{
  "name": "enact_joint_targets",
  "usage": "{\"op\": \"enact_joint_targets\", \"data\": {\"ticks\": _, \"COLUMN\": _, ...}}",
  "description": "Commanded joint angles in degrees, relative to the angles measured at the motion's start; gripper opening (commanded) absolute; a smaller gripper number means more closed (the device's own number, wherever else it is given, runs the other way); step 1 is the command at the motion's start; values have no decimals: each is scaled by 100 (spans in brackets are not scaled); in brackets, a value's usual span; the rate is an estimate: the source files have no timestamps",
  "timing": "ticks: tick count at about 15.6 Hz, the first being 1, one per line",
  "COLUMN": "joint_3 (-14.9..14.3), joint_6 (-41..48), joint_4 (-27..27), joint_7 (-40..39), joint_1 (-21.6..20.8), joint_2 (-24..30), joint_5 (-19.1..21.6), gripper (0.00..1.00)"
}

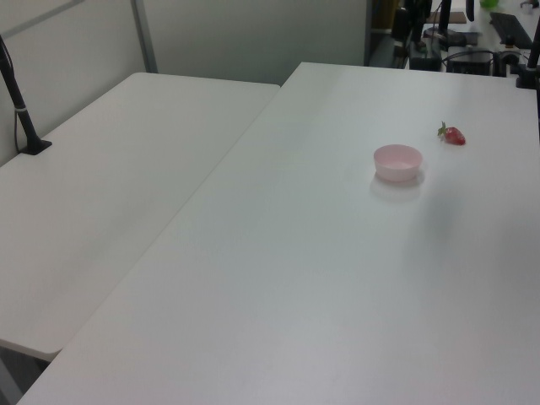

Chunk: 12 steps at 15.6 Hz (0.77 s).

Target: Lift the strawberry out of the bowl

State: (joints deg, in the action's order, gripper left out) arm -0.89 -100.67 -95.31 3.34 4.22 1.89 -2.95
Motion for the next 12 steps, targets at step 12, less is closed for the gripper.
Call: {"op": "enact_joint_targets", "data": {"ticks": 12, "joint_3": -61, "joint_6": 276, "joint_4": 74, "joint_7": -53, "joint_1": -114, "joint_2": -31, "joint_5": 75, "gripper": 100}}
